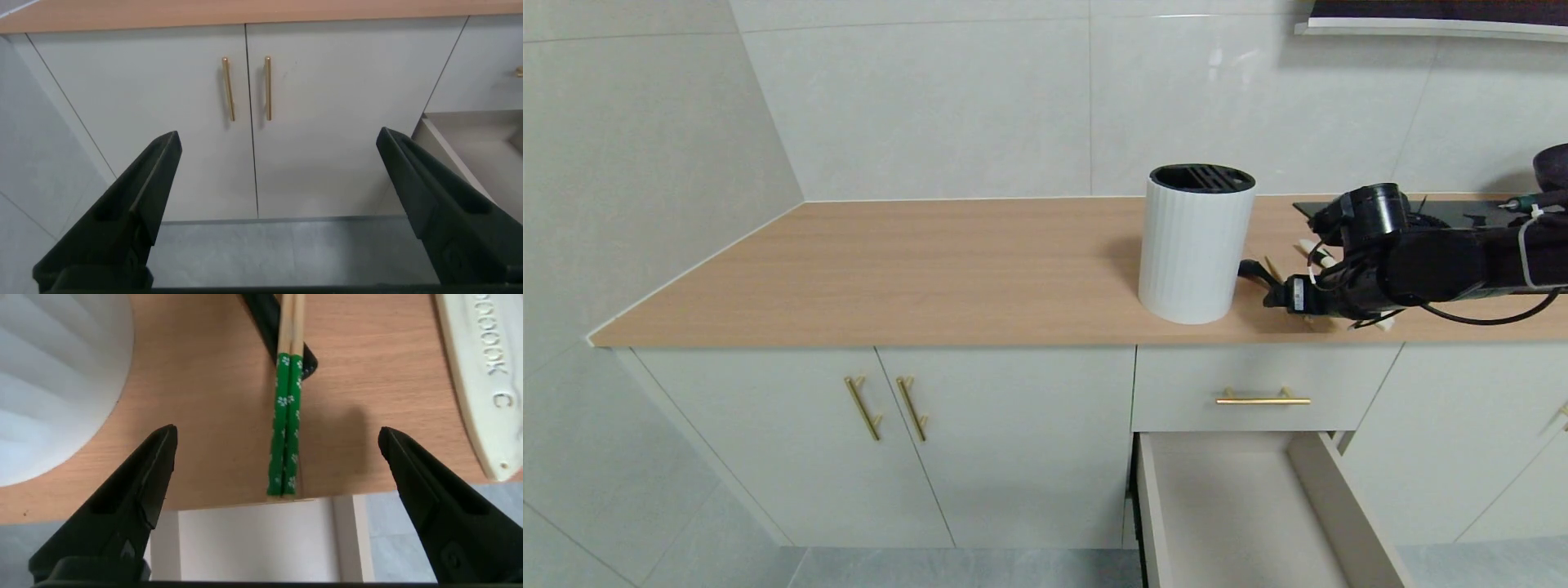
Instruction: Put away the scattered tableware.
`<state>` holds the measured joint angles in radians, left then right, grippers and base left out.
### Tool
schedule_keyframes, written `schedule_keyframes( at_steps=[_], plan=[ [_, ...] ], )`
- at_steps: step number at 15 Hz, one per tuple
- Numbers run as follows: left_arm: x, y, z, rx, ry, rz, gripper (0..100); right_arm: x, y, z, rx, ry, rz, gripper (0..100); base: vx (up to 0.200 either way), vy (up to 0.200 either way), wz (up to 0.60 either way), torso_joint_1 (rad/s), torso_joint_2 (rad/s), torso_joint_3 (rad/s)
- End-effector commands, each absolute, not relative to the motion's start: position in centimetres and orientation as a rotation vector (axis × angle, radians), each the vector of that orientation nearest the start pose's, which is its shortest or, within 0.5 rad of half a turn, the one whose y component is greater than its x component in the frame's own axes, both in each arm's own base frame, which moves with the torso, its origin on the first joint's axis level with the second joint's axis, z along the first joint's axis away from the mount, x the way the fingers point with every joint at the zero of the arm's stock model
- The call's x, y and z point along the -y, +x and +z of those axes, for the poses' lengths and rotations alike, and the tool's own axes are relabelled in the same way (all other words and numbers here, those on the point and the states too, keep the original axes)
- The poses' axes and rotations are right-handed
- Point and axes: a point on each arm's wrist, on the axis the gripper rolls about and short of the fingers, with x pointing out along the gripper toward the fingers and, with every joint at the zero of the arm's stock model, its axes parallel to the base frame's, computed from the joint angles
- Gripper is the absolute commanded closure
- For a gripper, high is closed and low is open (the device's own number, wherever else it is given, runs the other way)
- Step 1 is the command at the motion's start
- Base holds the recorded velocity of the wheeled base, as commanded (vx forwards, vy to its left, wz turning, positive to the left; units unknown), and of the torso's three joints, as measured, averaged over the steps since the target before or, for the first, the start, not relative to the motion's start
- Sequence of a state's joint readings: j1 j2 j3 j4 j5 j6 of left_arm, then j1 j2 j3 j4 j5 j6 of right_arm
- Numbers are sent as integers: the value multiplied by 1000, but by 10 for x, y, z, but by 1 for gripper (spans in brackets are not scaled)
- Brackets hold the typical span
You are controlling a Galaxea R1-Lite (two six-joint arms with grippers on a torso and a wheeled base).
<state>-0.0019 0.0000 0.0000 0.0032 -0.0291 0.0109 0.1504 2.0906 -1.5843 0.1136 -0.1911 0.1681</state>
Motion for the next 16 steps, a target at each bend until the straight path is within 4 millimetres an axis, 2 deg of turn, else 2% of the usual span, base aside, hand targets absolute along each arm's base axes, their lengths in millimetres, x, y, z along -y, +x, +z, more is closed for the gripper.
schedule_keyframes(
  at_steps=[1,4,5,10,14,16],
  plan=[
    [1,-23,75,-3,11,-31,0,-58,421,179,-611,58,-95,0,0,0,0,0,0,0],
    [1,-23,75,-3,11,-31,0,-56,423,177,-614,59,-101,0,0,0,0,0,0,0],
    [1,-23,75,-3,11,-32,0,-55,424,176,-615,58,-102,100,0,0,0,0,0,0],
    [1,-23,75,-3,11,-31,0,-56,427,172,-623,57,-105,100,0,0,0,0,0,0],
    [1,-23,75,-3,11,-31,0,-53,416,192,-582,69,-112,100,0,0,0,0,0,0],
    [1,-23,75,-3,11,-32,0,-52,403,208,-568,105,-120,100,0,0,0,0,0,0]
  ],
)
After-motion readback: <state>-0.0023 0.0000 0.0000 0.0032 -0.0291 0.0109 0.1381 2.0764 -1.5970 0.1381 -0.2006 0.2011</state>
